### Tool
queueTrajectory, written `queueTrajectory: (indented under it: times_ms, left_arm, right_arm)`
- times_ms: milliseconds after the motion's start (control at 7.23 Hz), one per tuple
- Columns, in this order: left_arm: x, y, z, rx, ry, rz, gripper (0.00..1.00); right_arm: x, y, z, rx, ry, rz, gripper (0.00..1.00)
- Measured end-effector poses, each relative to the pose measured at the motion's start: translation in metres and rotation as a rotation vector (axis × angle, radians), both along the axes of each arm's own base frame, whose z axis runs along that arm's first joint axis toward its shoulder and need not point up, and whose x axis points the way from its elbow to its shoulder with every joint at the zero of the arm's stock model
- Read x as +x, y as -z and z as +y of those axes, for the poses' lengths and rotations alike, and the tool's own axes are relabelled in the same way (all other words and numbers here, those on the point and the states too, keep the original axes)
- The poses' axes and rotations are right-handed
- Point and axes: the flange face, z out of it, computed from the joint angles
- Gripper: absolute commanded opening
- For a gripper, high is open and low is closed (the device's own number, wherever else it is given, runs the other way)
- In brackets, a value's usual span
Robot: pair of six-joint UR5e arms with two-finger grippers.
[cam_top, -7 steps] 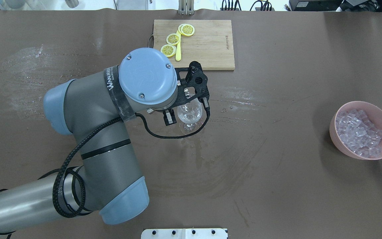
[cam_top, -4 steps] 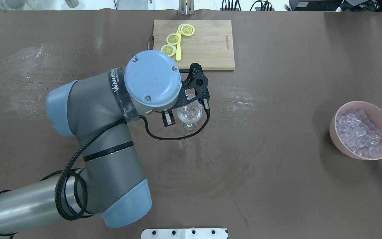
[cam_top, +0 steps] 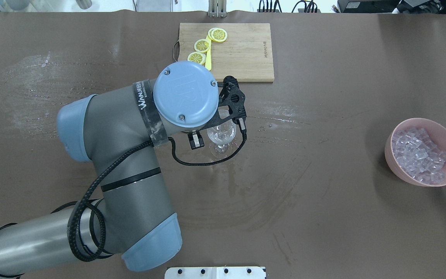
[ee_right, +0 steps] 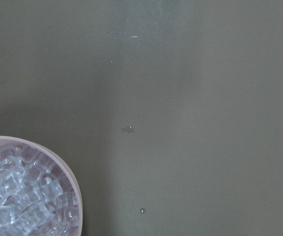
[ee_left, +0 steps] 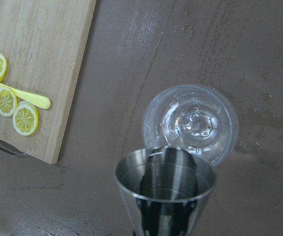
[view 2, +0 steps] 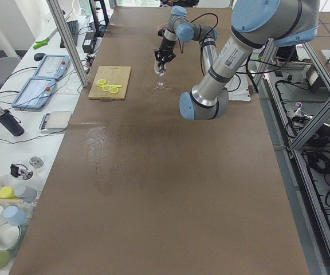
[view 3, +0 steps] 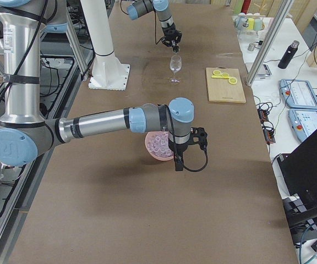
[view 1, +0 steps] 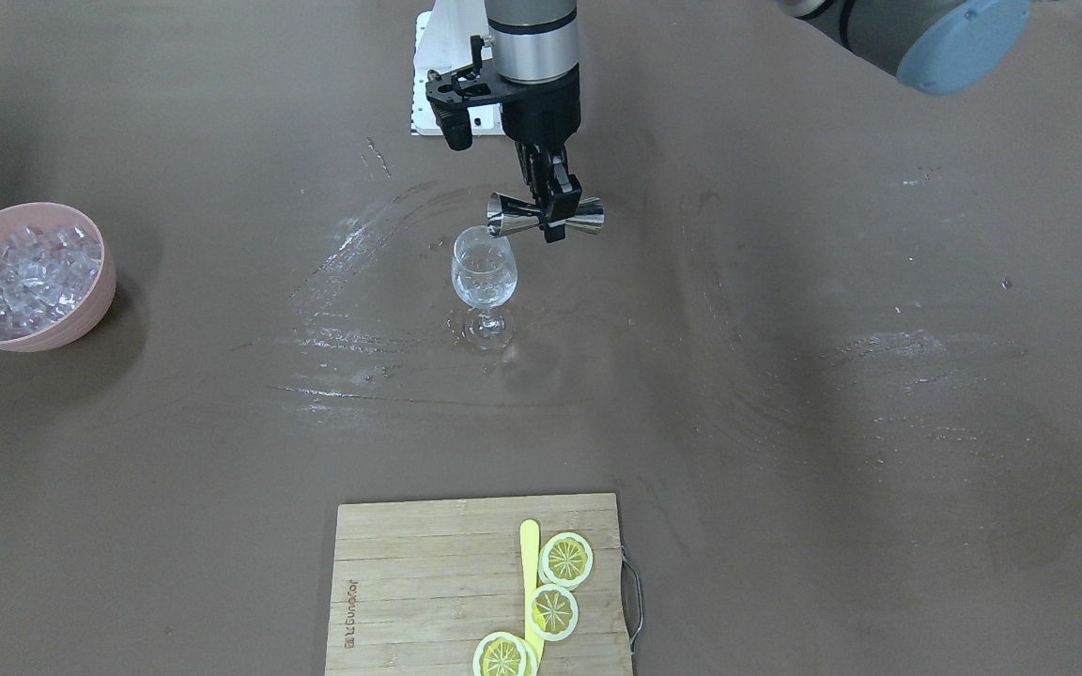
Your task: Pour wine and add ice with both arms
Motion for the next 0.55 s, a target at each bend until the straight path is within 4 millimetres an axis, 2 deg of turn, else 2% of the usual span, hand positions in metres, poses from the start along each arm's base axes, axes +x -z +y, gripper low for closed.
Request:
queueTrajectory:
  times_ms: [554]
  left_arm:
    - [0.009,0.012,-0.004,0.001,0.017,-0.058,0.0]
  right_arm:
    - [0.0,0.0,0.0,-0.001,0.0,0.0,1.0]
